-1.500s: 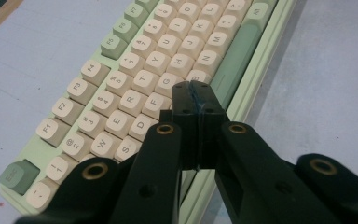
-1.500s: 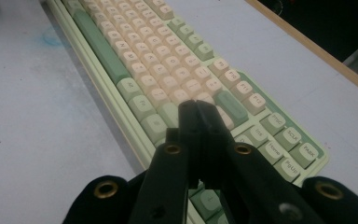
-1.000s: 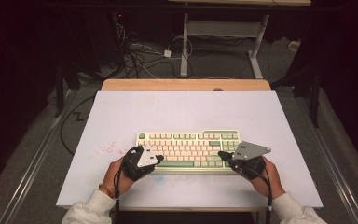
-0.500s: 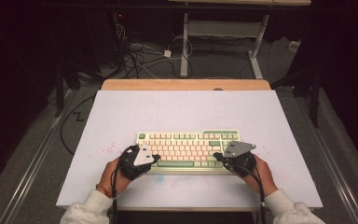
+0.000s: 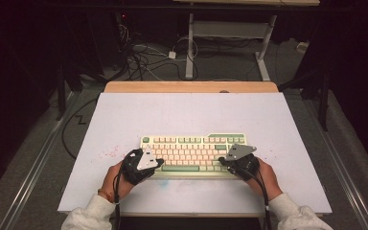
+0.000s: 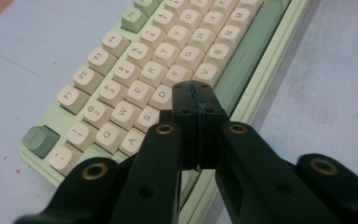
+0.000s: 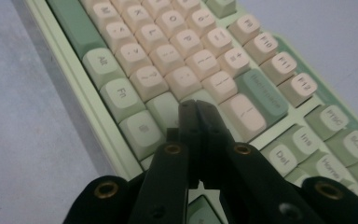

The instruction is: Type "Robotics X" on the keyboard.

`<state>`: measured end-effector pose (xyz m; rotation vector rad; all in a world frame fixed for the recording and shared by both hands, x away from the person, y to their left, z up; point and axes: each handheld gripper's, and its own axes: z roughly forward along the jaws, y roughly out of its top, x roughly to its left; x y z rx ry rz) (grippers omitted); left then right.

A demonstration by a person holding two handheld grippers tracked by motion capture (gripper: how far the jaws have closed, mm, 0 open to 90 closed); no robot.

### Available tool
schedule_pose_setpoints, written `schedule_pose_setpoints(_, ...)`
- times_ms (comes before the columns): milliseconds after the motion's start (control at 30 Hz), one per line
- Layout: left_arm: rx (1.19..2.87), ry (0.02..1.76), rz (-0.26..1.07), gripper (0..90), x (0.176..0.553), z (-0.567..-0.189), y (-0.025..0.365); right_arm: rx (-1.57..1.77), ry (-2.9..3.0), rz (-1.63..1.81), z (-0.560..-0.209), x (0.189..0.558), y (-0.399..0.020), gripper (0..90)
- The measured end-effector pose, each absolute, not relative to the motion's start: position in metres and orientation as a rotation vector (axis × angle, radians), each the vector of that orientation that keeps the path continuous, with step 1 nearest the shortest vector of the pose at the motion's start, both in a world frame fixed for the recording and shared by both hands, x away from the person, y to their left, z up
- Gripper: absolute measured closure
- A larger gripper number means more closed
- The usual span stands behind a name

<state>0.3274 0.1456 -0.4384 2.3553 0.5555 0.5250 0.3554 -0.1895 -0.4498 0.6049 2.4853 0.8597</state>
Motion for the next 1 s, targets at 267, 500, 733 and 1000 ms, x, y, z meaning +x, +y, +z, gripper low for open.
schedule_pose_setpoints(267,2.348,0.568,0.533,87.1,0.328,-0.438,0.149,0.610,2.490,0.856,-0.449,0.356,-0.190,90.0)
schedule_pose_setpoints(500,2.344,0.583,0.546,87.2,0.329,-0.436,0.154,0.609,2.484,0.852,-0.450,0.355,-0.189,90.0)
schedule_pose_setpoints(733,2.341,0.600,0.556,87.2,0.331,-0.435,0.159,0.606,2.483,0.854,-0.450,0.355,-0.189,90.0)
schedule_pose_setpoints(1000,2.338,0.625,0.562,87.2,0.333,-0.435,0.165,0.607,2.480,0.854,-0.450,0.354,-0.189,90.0)
